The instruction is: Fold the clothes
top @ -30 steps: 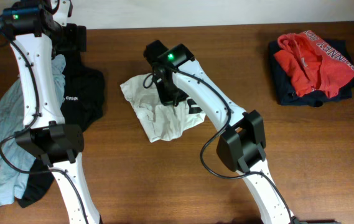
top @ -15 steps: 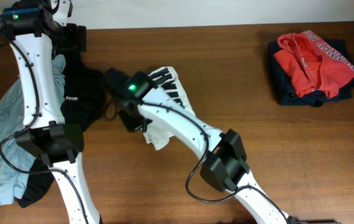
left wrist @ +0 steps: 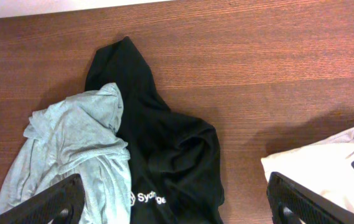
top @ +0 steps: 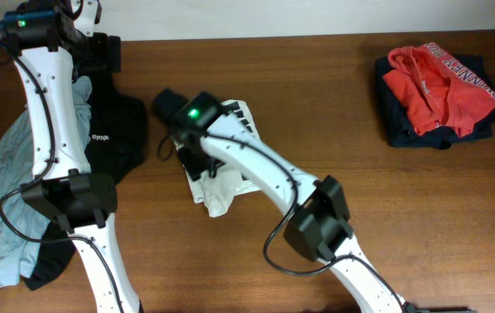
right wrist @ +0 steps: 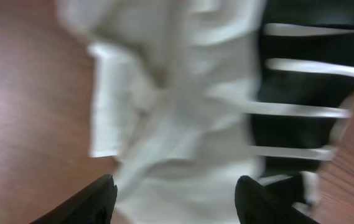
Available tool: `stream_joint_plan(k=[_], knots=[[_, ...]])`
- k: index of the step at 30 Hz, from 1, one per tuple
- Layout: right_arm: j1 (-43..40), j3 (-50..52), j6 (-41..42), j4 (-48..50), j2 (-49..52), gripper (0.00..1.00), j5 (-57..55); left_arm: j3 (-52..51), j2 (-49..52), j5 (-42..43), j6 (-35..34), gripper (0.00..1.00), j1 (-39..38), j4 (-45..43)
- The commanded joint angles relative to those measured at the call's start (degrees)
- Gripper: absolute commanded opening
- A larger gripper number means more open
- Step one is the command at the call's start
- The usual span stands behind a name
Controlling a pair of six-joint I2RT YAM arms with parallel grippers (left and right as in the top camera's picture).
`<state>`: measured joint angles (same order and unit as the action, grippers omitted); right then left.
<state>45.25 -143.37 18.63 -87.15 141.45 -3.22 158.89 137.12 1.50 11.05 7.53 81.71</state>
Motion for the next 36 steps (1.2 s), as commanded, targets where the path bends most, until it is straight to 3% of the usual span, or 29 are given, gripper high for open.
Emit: stream_joint_plan(k=[1, 9, 17, 24, 36], knots=[[-3.5, -2.9, 0.2, -1.8, -3.7, 0.67, -1.0, 0.2, -2.2, 1.4, -0.5, 0.93, 0.1, -0.1], [-7.1, -1.9, 0.2, -6.8, -3.8, 0.67, 0.4, -0.8, -2.1, 8.1, -0.5, 0.93, 0.1, -0.3], [-7.0, -1.4, 0.2, -9.3, -3.7, 0.66, 1.9, -5.4, -2.1, 8.8, -0.5, 0.93, 0.0, -1.9], [-5.3, 1.9, 0.2, -4.0, -3.4, 0.63, 7.5, -7.0, -2.1, 9.9, -0.5, 0.93, 0.0, -2.8], [0.5, 22.2, 0.0, 14.8, -3.3, 0.61, 9.0, -7.0, -2.1, 9.9, -0.5, 0.93, 0.0, -3.3]])
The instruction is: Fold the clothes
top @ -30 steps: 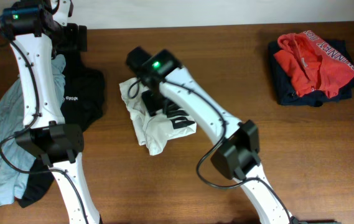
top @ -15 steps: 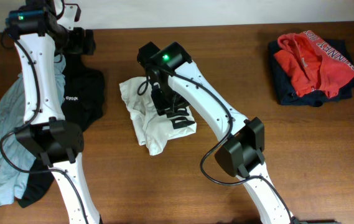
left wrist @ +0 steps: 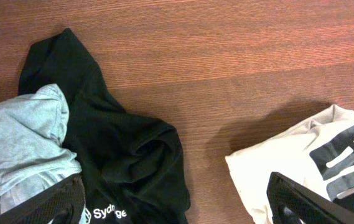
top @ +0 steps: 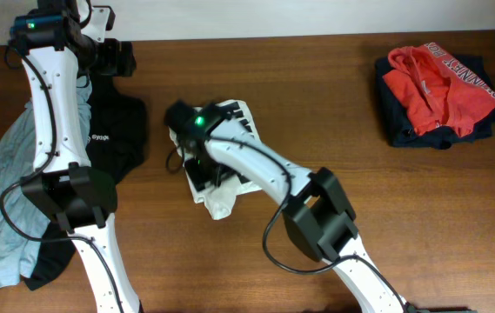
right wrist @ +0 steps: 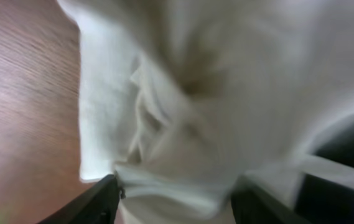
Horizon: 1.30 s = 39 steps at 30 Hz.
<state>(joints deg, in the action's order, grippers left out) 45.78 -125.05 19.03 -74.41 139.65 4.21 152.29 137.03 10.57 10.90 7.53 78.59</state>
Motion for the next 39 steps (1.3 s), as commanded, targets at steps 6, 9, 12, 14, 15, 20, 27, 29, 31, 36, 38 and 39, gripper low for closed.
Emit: stream_joint_plan(k=[6, 9, 12, 14, 15, 20, 27, 29, 31, 36, 38, 39], knots=[[0.4, 5.8, -3.3, 5.1, -1.8, 0.59, 2.1, -0.4, -2.0, 0.8, -0.4, 0.93, 0.0, -0.2], [0.3, 4.5, -4.9, 5.1, -3.1, 0.59, 2.1, -0.4, -2.0, 0.8, -0.4, 0.93, 0.0, -0.3], [0.2, 1.9, -5.3, 4.0, -4.8, 0.60, 2.0, -0.4, -2.0, 0.8, -0.4, 0.93, 0.0, -0.3], [-0.1, -0.2, -5.2, 2.9, -6.4, 0.61, 2.0, -0.4, -2.0, 0.8, -0.4, 0.93, 0.0, -0.4], [-0.7, -1.8, -3.5, 1.7, -8.0, 0.63, 2.0, -0.4, -2.0, 0.8, -0.4, 0.93, 0.0, -0.4], [-4.8, -5.0, 3.7, -1.7, -12.2, 0.66, 2.0, -0.4, -2.0, 0.8, -0.4, 0.93, 0.0, -0.4], [-14.6, -4.0, 10.4, -8.2, -13.6, 0.72, 4.7, -0.4, -2.0, 0.8, -0.4, 0.94, 0.0, -0.3], [-16.5, -1.2, 8.7, -8.0, -13.6, 0.71, 7.1, -0.4, -2.0, 0.8, -0.4, 0.94, 0.0, -0.3], [-17.0, 1.6, 5.5, -6.3, -13.6, 0.70, 9.0, -0.4, -2.0, 0.8, -0.4, 0.93, 0.0, -0.3], [-15.5, 9.9, 0.5, -0.8, -13.6, 0.64, 10.7, -0.4, -2.0, 0.8, -0.4, 0.93, 0.0, -0.2], [-14.8, 13.6, 1.4, 2.3, -13.6, 0.56, 11.3, -0.4, -2.0, 0.8, -0.4, 0.94, 0.0, 0.0], [-14.3, 15.7, 1.4, 4.4, -13.6, 0.52, 12.2, -0.4, -2.0, 0.8, -0.4, 0.93, 0.0, 0.1]])
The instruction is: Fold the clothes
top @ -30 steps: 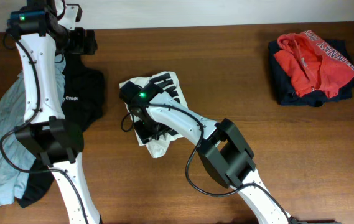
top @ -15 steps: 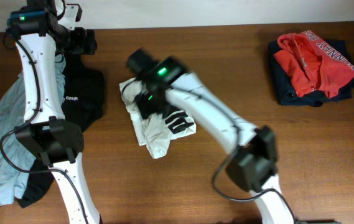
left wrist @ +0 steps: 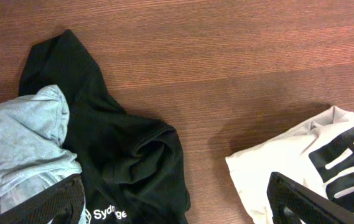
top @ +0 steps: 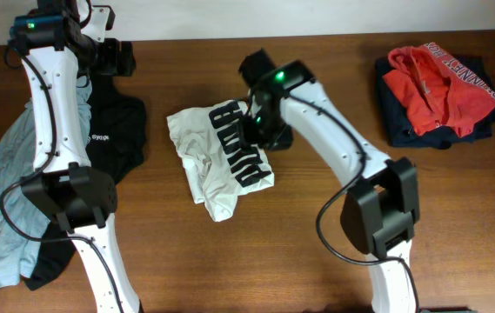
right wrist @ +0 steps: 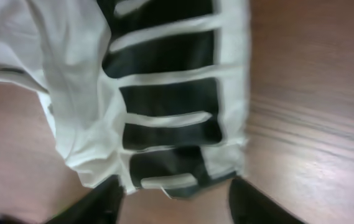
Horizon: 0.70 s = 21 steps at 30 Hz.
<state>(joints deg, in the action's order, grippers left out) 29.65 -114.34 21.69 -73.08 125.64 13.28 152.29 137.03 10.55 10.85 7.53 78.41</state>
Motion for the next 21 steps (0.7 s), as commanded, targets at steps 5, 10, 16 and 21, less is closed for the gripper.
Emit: stream_joint_plan(k=[5, 10, 16, 21], knots=[[2.6, 12.7, 0.3, 10.0, 0.5, 0.36, 5.0, -0.4, -2.0, 0.8, -0.3, 0.93, 0.0, 0.5], [1.5, 15.4, 0.2, 11.9, 0.8, 0.35, 4.9, -0.4, -2.0, 0.8, -0.3, 0.93, 0.0, 0.5], [-3.3, 15.7, -0.8, 12.0, 1.9, 0.35, 4.1, -0.4, -2.0, 0.9, -0.5, 0.93, 0.0, 0.5], [-8.4, 15.7, -3.9, 12.1, 2.2, 0.35, 4.3, -0.4, -2.0, 2.5, -1.2, 0.93, 0.0, 0.4]])
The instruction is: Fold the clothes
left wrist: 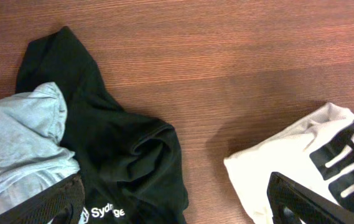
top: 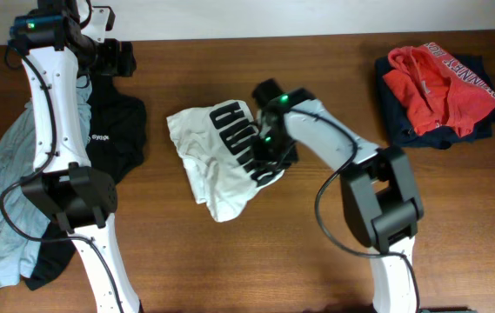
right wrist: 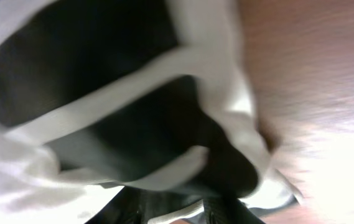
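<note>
A white T-shirt (top: 212,161) with black lettering lies crumpled in the middle of the wooden table (top: 317,61). My right gripper (top: 270,160) is down on the shirt's right edge. In the right wrist view the shirt (right wrist: 217,56) fills the frame, and the right gripper (right wrist: 177,208) has its fingers drawn in on a fold of it. My left gripper (top: 122,57) hangs open at the far left, high above a black hoodie (top: 117,130). The left wrist view shows the left gripper (left wrist: 175,211) empty, with a corner of the shirt (left wrist: 288,165) at lower right.
A light blue-grey garment (top: 8,196) lies piled with the black hoodie (left wrist: 114,143) along the left side. At the far right sits a folded stack, a red hoodie (top: 434,78) on top of dark navy clothes. Bare wood lies between shirt and stack.
My right gripper was open at the shirt's far right corner. Now it is nearer the front on the right edge, fingers closed on the cloth, and the shirt's right side is bunched. The left arm is unchanged.
The right gripper was first open over the shirt's left part, the shirt bunched beneath the arm, then low on the cloth there. Later the shirt lay spread with its lettering showing and the gripper at its far right. Now it grips the right edge. The left arm shifted slightly early on.
</note>
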Available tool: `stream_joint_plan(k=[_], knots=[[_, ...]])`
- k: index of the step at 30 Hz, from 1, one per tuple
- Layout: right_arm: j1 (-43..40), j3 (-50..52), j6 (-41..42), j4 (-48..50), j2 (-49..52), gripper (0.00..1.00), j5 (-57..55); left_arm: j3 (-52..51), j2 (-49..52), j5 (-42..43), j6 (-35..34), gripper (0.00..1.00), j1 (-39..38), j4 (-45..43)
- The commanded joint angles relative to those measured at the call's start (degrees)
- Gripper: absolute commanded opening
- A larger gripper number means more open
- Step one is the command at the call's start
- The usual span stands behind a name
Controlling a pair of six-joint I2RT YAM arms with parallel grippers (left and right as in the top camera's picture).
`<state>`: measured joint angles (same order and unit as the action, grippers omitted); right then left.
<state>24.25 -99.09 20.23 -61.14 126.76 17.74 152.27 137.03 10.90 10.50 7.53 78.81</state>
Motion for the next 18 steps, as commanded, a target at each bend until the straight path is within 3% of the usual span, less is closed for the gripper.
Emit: stream_joint_plan(k=[1, 11, 18], knots=[[-4.0, 0.5, -3.3, 0.2, 1.1, 0.35, -0.2, -0.4, -2.0, 2.5, -0.9, 0.93, 0.0, 0.0], [-12.2, 0.5, -7.3, 4.3, 1.1, 0.35, 0.1, -0.4, -2.0, 3.1, -0.8, 0.93, -2.6, -0.5], [-14.8, 0.0, -10.2, 2.3, 0.8, 0.35, 12.3, -0.4, -2.0, -1.0, -0.8, 0.93, -4.0, -0.9]])
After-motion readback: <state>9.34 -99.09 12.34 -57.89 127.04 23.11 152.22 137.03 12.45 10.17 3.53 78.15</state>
